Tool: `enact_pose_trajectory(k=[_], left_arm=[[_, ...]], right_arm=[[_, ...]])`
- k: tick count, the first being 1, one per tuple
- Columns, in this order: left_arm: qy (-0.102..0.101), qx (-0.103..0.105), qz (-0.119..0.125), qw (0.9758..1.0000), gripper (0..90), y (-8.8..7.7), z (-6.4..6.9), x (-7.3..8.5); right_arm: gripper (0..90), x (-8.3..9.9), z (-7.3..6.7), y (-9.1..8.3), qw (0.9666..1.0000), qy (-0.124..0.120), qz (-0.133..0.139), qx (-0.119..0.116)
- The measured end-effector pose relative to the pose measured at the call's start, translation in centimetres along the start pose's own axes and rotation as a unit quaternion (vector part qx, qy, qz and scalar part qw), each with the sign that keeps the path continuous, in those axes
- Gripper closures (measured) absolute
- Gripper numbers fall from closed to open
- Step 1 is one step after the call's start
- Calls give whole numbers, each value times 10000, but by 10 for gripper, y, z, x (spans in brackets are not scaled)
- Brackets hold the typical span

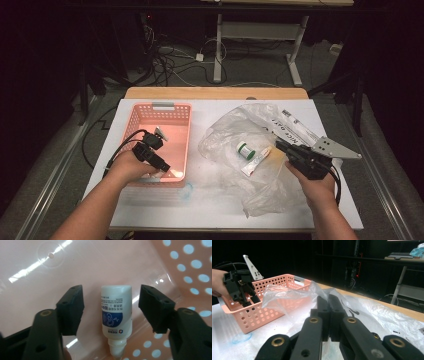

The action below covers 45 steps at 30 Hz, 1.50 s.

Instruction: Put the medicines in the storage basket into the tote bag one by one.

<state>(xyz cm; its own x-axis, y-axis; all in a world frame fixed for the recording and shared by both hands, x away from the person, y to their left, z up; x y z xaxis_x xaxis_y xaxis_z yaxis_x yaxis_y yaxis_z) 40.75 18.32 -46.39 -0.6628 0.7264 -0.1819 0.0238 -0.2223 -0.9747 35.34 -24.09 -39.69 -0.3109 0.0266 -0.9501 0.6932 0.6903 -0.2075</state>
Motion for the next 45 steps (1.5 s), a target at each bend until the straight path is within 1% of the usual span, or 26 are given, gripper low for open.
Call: enact_pose_trajectory(k=[2, 3, 4, 7, 8, 12, 14, 17, 19, 22, 27, 28, 30, 32, 34, 36, 37, 39, 41, 42, 44, 45], left_arm=[[16, 62, -95, 9999, 403, 2, 0, -1], [22, 91, -121, 9999, 406, 3, -1, -2], [11, 119, -136, 9998, 406, 3, -1, -2], [60, 156, -239, 9996, 453, 6, -1, -3], [68, 150, -288, 9994, 472, 6, 0, -3], [171, 98, -350, 9992, 561, 8, 2, -4], [225, 67, -344, 9991, 573, 8, 3, -4], [255, 30, -319, 9992, 580, 8, 4, -4], [277, -11, -258, 9993, 582, 7, 4, -4], [285, -36, -120, 9995, 583, 4, 4, -4], [343, -108, 250, 9990, 584, -2, 6, -1], [367, -122, 326, 9987, 584, -4, 7, 0], [388, -213, 517, 9977, 584, -7, 8, 2], [431, -283, 743, 9959, 585, -10, 9, 4], [471, -303, 977, 9936, 585, -14, 11, 5], [430, -335, 1219, 9910, 584, -17, 12, 7], [446, -355, 1321, 9896, 585, -19, 13, 8], [439, -414, 1536, 9863, 585, -22, 15, 10], [444, -462, 1800, 9816, 585, -25, 18, 12], [448, -487, 1938, 9788, 584, -26, 19, 13], [502, -621, 2161, 9731, 584, -29, 24, 15], [489, -671, 2283, 9700, 585, -31, 25, 16]], right_arm=[[900, 0, 0, 0, 10000, 2, 1, -5], [900, 0, 0, 0, 10000, -20, 2, -3], [900, 0, 0, 0, 10000, 9, 9, 2], [900, -1, 0, -1, 10000, 7, 17, 2], [900, -1, 0, -1, 10000, 9, 25, 2], [900, -2, 1, -2, 10000, -15, 39, 4], [900, -2, 1, -2, 10000, -15, 33, 0], [900, -3, 0, -3, 10000, -13, 48, 11], [900, -3, 0, -3, 10000, 15, 56, 16], [900, -2, 0, -2, 10000, -16, 45, 15], [900, -2, 0, -2, 10000, -26, 47, 13], [900, -2, 0, -2, 10000, -36, 34, 9], [900, -2, 0, -2, 10000, -36, 29, -1], [900, -2, 0, -2, 10000, -26, 44, 12], [900, -3, 0, -2, 10000, -33, 49, 11], [900, -3, 0, -2, 10000, -25, 52, 11], [900, -3, 0, -2, 10000, -30, 51, 14], [900, -3, 0, -2, 10000, -33, 51, 13], [900, -3, 0, -2, 10000, -38, 55, 9], [900, -3, 0, -2, 10000, -33, 51, 15], [900, -2, 0, -2, 10000, -27, 31, 13], [900, -1, 0, -2, 10000, -24, 36, 17]])
Point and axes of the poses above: each handheld gripper's, and its own axes: y roughly forward along the jaws, x roughly out of its underside, z roughly to its right, the point moved 3 cm from there along y, roughly forward along the jaws, and after that the axes turned 12 degrees about y, right-handed, at the moved point
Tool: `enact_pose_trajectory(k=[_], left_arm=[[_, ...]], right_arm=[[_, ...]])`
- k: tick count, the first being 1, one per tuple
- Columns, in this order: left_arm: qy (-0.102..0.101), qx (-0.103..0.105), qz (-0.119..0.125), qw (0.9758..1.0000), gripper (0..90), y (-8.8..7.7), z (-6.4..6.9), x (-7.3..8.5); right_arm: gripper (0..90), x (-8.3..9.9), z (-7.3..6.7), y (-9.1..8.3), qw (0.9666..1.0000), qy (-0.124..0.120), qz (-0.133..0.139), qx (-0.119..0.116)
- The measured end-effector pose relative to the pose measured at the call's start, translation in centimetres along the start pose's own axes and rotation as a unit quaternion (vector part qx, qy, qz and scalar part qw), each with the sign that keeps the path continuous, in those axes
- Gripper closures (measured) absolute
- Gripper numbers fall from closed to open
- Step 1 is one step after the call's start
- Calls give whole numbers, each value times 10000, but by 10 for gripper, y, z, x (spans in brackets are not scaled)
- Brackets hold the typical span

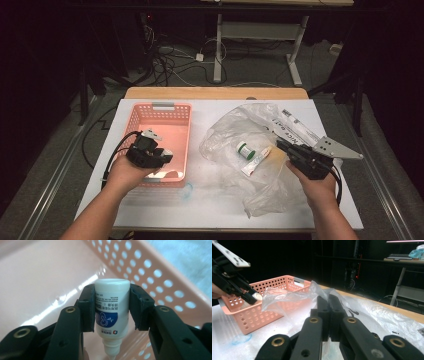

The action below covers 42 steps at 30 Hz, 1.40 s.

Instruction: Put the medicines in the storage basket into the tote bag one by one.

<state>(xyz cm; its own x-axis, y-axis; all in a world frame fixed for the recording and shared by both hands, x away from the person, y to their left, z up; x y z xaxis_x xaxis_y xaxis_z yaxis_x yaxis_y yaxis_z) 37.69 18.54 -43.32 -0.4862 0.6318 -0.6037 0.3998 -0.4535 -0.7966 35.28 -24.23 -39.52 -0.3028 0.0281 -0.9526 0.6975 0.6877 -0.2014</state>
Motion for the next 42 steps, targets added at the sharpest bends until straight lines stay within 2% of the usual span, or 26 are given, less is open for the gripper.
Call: enact_pose_trajectory(k=[3, 8, 12, 14, 19, 27, 36, 39, 42], left_arm=[[-98, -44, 390, 9992, 585, -6, 4, 1], [-149, -40, 732, 9972, 585, -9, 7, 3], [-112, -134, 973, 9951, 585, -11, 10, 2], [-149, -182, 1127, 9934, 585, -15, 12, 1], [-216, -327, 1576, 9867, 585, -24, 17, 2], [-138, -306, 1895, 9813, 586, -37, 26, -4], [178, -91, 2171, 9759, 586, -41, 55, -23], [281, 6, 2211, 9748, 586, -41, 65, -30], [438, 109, 2180, 9749, 586, -37, 75, -38]], right_arm=[[900, 0, -1, 1, 10000, 2, 1, -10], [900, 1, -3, 2, 10000, -15, -28, -17], [900, 0, -2, 1, 10000, -32, -14, -4], [900, 0, -2, 0, 10000, -29, -11, -4], [900, 2, -2, 2, 10000, -58, -28, -15], [900, 2, -3, 3, 10000, -69, -12, -36], [900, -1, -5, 1, 9999, -97, 26, -47], [900, -1, -6, 1, 9999, -85, 51, -49], [900, -2, -7, 1, 9999, -86, 66, -58]])
Point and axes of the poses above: each handheld gripper's, and its own axes: y roughly forward along the jaws, x roughly out of its underside, z roughly to its right, the point moved 3 cm from there along y, roughly forward along the jaws, and after that the axes turned 12 degrees about y, right-handed, at the moved point
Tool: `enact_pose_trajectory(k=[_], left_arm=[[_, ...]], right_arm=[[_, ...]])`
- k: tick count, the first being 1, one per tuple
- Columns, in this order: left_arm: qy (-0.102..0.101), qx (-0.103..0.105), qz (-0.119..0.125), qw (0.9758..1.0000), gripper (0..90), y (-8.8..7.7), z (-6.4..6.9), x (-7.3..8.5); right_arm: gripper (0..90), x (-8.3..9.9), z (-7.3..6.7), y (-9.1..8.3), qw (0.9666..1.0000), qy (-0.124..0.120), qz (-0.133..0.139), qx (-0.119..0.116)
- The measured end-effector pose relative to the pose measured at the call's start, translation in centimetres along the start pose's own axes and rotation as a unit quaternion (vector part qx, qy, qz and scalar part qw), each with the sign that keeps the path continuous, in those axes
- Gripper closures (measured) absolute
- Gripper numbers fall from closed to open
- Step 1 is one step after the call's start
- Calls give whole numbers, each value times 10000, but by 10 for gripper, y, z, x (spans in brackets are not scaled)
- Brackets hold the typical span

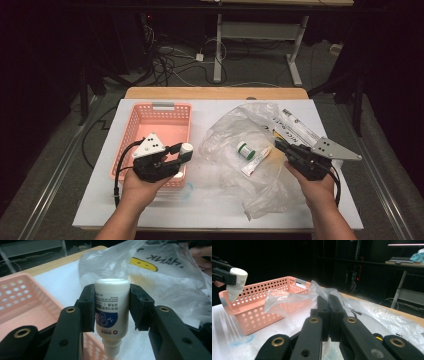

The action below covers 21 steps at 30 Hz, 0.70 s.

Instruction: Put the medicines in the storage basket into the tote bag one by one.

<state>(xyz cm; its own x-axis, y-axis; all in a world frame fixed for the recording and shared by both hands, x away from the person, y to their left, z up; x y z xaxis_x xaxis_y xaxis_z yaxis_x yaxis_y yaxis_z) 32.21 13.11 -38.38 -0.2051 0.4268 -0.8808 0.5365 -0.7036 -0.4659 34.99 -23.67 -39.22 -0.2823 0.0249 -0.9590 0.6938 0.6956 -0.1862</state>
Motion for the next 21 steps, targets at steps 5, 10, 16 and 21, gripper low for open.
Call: enact_pose_trajectory(k=[5, 10, 16, 21], left_arm=[[200, 228, -29, 9995, 585, 18, 17, -10], [395, 404, -34, 9984, 585, 37, 33, -23], [560, 577, -38, 9968, 585, 65, 51, -36], [727, 664, -127, 9951, 584, 94, 67, -44]], right_arm=[[900, -1, 0, -1, 10000, -17, 0, -18], [900, -1, 0, -1, 10000, -21, 7, -33], [900, -1, -1, 0, 10000, -25, 5, -39], [900, 0, -2, 1, 10000, -25, -18, -54]])
Point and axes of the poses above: each handheld gripper's, and its own axes: y roughly forward along the jaws, x roughly out of its underside, z roughly to its right, the point moved 3 cm from there along y, roughly forward along the jaws, and after that the axes turned 12 degrees about y, right-handed, at the moved point
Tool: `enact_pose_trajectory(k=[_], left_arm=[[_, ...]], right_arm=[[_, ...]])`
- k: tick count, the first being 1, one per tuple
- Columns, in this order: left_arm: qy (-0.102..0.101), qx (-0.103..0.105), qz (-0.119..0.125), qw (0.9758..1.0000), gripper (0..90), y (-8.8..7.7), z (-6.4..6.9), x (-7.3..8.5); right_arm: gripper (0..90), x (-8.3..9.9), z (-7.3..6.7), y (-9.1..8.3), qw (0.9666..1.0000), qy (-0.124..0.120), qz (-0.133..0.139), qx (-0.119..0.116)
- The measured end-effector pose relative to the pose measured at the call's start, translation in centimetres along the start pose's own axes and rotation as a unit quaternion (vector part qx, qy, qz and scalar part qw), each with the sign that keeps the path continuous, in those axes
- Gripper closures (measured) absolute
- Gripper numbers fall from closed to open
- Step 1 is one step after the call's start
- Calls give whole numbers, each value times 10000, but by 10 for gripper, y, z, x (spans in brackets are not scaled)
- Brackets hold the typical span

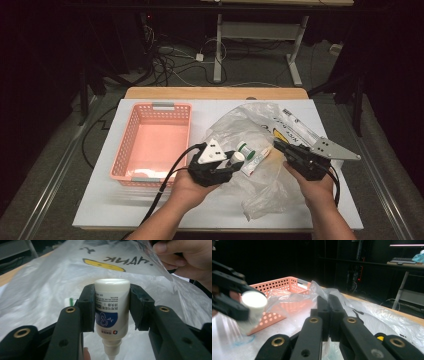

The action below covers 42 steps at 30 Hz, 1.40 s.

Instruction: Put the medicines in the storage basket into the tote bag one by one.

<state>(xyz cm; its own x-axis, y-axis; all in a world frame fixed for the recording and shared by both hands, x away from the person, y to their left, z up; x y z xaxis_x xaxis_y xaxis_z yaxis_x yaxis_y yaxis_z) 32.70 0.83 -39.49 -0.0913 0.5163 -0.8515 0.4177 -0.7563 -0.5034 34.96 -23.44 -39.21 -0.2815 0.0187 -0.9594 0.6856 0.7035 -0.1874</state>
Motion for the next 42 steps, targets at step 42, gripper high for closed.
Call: enact_pose_trajectory(k=[42], left_arm=[[-259, -18, -221, 9994, 433, 128, 5, 0]], right_arm=[[900, -2, 16, -10, 9997, 164, 115, 133]])
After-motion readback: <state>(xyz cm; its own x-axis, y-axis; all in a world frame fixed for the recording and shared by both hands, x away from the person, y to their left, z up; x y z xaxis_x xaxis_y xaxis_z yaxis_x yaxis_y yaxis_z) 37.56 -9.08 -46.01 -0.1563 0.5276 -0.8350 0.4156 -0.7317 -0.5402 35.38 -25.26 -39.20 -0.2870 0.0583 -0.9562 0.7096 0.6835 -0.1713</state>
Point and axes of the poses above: each handheld gripper's, and its own axes: y roughly forward along the jaws, x roughly out of its underside, z roughly to its right, the point moved 3 cm from there along y, roughly forward along the jaws, and after that the axes turned 12 degrees about y, right-handed, at the moved point
